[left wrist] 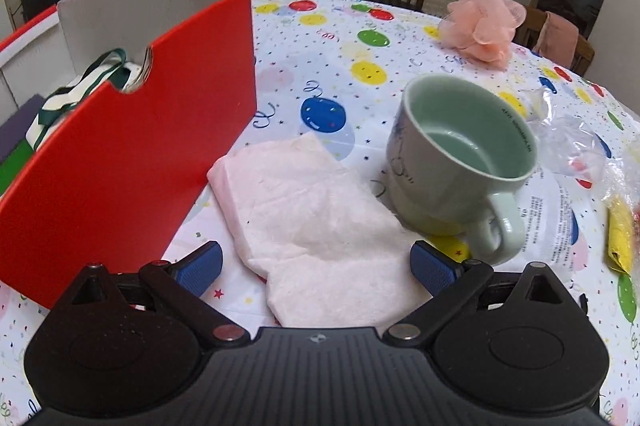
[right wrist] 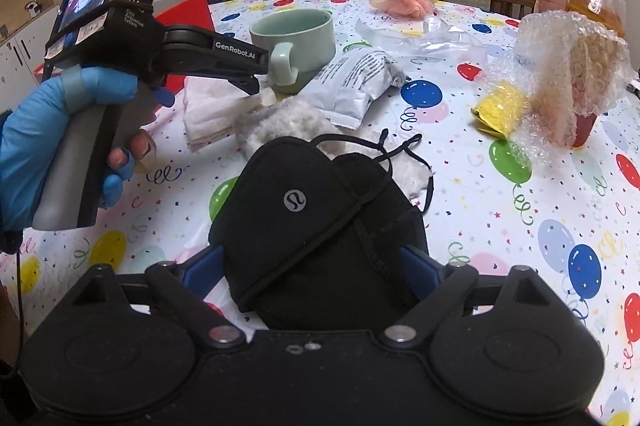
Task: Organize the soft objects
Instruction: 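Grasp the white cloth with the left gripper while the right gripper grasps the black pouch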
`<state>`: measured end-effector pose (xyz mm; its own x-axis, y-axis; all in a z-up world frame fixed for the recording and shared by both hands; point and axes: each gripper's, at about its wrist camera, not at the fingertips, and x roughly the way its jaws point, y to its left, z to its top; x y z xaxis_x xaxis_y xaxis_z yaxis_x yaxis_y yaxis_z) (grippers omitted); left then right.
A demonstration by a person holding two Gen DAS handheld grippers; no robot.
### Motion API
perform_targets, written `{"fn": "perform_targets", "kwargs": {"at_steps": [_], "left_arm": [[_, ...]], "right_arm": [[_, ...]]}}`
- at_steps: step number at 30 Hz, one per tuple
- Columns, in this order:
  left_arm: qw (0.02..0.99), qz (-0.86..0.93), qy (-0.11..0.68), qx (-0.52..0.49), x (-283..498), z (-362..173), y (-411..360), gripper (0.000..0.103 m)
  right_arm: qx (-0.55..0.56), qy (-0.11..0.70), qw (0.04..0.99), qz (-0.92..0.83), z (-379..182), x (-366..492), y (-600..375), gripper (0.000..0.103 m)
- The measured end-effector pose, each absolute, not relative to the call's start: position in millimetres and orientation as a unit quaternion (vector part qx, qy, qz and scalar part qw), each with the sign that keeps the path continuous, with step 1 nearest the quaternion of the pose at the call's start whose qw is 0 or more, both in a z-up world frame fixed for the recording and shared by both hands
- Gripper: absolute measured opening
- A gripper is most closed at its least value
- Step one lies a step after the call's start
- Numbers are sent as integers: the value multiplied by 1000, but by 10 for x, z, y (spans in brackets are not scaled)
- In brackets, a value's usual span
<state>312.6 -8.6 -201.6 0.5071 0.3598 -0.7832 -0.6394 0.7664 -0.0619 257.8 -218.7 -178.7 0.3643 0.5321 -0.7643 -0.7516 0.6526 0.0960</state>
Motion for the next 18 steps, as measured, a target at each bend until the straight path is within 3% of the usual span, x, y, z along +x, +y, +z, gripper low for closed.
{"fn": "perform_targets", "kwargs": {"at_steps": [2, 6, 9, 16, 18], "left_arm": [[846, 296, 407, -174, 3135, -2052, -70, 87], [847, 296, 411, -163, 3132, -2077, -70, 80], [847, 300, 410, -156, 3119, -2068, -77, 63], [847, 304, 409, -150, 3075, -2033, -41, 34], [848, 303, 407, -151, 3052, -2030, -25, 31]], "right_arm": [[-138, 405, 813, 394, -1805, 2575, -2179, 88], [-145, 407, 811, 394, -1832, 2560, -2172, 83], [-146, 412, 808, 394, -1847, 2559, -2167, 77], [-170, 403, 803, 405, -1858, 2434, -2088, 47], [-171, 399, 803, 407, -1840, 2407, -2082, 38]]}}
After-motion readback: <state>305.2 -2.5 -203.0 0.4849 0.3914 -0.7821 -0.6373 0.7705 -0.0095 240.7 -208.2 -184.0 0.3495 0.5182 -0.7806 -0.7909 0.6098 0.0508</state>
